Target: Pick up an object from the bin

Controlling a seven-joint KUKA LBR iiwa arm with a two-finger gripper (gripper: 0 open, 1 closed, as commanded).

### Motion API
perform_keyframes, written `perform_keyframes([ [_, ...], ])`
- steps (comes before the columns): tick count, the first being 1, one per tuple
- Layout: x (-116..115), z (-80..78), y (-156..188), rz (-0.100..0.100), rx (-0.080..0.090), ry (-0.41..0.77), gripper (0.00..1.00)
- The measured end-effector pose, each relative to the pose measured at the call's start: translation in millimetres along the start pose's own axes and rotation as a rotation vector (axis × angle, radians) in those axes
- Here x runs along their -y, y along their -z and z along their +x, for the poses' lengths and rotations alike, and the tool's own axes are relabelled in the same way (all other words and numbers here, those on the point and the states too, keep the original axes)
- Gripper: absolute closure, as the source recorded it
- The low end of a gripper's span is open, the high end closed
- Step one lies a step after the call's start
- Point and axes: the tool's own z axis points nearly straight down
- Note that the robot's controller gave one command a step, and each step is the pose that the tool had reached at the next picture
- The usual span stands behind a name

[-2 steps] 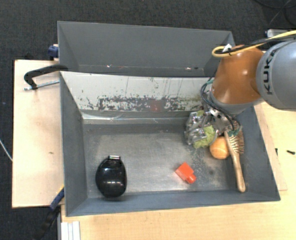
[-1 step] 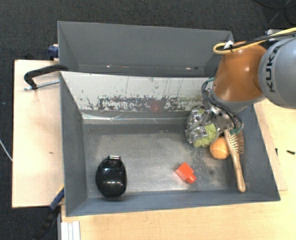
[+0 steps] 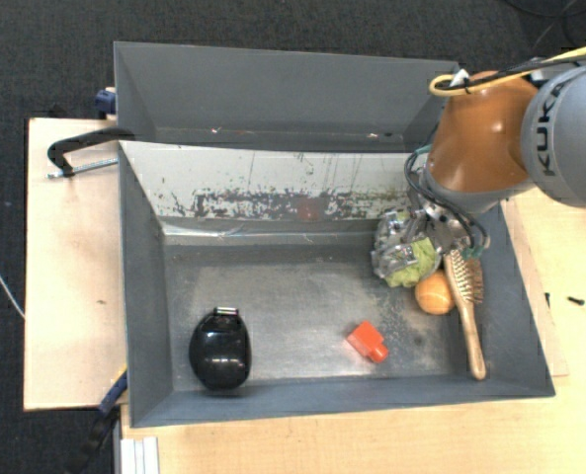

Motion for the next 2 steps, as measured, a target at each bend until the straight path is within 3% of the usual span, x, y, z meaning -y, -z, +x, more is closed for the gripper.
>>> perform_keyframes([
  [2,2,-1.7,39,0.006,0.008,-0.001,1.00],
])
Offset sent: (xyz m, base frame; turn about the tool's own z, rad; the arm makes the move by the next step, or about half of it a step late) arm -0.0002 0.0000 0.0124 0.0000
